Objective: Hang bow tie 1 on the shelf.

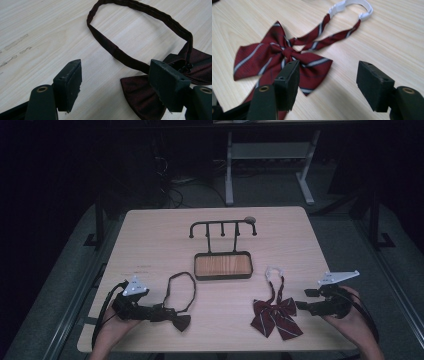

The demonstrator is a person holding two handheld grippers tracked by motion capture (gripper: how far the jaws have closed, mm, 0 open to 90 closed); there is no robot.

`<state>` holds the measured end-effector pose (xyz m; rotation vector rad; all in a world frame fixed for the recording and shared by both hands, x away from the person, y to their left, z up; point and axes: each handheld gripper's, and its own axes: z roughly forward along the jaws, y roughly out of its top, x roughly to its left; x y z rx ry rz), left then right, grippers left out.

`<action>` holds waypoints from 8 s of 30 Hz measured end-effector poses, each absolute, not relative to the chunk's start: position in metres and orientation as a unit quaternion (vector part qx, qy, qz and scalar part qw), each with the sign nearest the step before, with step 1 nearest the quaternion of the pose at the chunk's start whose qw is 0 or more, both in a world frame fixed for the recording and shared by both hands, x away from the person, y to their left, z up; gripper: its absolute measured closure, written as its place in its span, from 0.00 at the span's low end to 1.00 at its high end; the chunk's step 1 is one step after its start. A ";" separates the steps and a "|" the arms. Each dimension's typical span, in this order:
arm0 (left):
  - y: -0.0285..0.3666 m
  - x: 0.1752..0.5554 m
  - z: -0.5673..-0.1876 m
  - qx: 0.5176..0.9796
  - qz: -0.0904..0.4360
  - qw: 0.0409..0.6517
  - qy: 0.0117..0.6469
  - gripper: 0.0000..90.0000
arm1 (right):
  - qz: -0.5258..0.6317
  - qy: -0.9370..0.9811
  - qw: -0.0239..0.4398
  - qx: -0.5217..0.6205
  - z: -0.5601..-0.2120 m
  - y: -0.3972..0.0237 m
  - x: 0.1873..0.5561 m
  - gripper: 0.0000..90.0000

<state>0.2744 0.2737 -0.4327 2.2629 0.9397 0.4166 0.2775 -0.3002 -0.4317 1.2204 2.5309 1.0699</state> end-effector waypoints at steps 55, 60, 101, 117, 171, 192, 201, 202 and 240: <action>0.284 0.276 -0.434 0.855 0.159 0.328 0.370 0.29 | 0.197 0.869 0.014 0.454 -0.414 -0.234 0.397 0.51; 0.284 0.276 -0.434 0.854 0.161 0.327 0.370 0.29 | 0.163 0.868 0.026 0.468 -0.419 -0.231 0.404 0.61; 0.284 0.276 -0.434 0.856 0.160 0.327 0.367 0.29 | 0.085 0.872 0.024 0.482 -0.438 -0.215 0.418 0.92; 0.283 0.276 -0.435 0.857 0.158 0.326 0.367 0.29 | 0.142 0.868 0.001 0.476 -0.416 -0.224 0.405 0.93; 0.279 0.276 -0.438 0.860 0.152 0.323 0.364 0.29 | 0.223 0.905 0.005 0.361 -0.312 -0.205 0.371 0.93; 0.279 0.276 -0.437 0.859 0.150 0.325 0.366 0.29 | 0.232 0.906 0.026 0.353 -0.278 -0.189 0.381 0.93; 0.279 0.276 -0.437 0.859 0.148 0.326 0.366 0.29 | 0.237 0.903 0.026 0.357 -0.268 -0.185 0.391 0.93; 0.279 0.276 -0.437 0.859 0.148 0.327 0.367 0.29 | 0.237 0.903 0.026 0.358 -0.268 -0.185 0.392 0.93; 0.279 0.278 -0.440 0.860 0.140 0.326 0.366 0.29 | 0.237 0.878 0.036 0.414 -0.270 -0.177 0.455 0.92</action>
